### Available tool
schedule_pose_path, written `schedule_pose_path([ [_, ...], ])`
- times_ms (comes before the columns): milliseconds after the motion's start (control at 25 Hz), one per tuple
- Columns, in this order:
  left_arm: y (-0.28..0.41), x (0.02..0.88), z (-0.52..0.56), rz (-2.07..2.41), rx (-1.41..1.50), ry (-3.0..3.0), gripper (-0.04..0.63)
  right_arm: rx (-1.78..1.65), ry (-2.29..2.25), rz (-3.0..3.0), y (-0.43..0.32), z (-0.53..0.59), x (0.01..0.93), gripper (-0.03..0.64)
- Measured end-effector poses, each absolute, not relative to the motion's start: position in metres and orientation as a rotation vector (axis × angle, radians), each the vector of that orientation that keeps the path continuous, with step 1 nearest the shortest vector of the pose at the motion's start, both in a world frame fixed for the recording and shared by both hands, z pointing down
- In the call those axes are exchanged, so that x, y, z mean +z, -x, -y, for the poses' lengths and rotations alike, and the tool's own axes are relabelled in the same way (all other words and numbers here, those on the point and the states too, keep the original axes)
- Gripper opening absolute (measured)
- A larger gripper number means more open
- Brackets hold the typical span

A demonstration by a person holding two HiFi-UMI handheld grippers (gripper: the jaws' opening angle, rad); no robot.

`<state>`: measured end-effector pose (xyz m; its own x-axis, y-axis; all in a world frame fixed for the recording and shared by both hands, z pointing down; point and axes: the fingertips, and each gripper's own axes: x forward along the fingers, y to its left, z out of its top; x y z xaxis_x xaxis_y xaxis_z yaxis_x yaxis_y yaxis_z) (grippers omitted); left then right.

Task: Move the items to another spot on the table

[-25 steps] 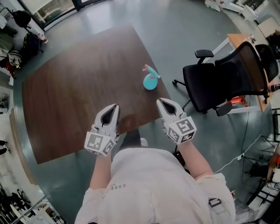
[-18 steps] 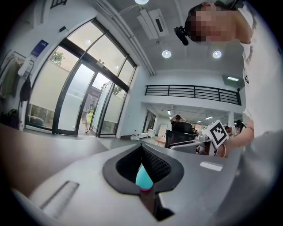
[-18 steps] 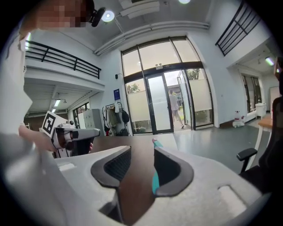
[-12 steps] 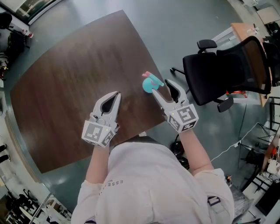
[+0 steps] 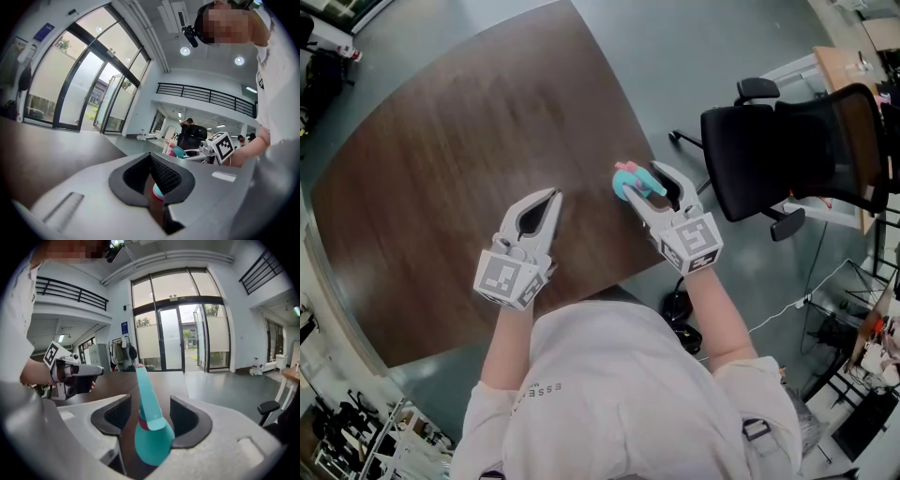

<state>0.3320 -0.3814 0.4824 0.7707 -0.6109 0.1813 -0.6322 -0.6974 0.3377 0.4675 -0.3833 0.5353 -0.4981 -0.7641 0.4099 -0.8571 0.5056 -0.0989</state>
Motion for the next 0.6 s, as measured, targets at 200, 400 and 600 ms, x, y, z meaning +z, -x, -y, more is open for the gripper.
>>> schedule_pose_path([
  [200, -0.326, 0.492, 0.378, 0.964, 0.087, -2.559, 0.017, 0.468, -1.407, 2.439, -0.474, 0.384, 0.541, 0.143],
  [400, -0.314, 0.480, 0.374, 1.004, 0.071, -2.570, 0.017, 0.463, -1.431, 2.431, -0.476, 0.383, 0.537, 0.138],
  [600, -0.308, 0.462, 0.355, 1.075, 0.029, -2.602, 0.017, 0.357, -1.424, 2.435, -0.478, 0.369, 0.516, 0.137],
])
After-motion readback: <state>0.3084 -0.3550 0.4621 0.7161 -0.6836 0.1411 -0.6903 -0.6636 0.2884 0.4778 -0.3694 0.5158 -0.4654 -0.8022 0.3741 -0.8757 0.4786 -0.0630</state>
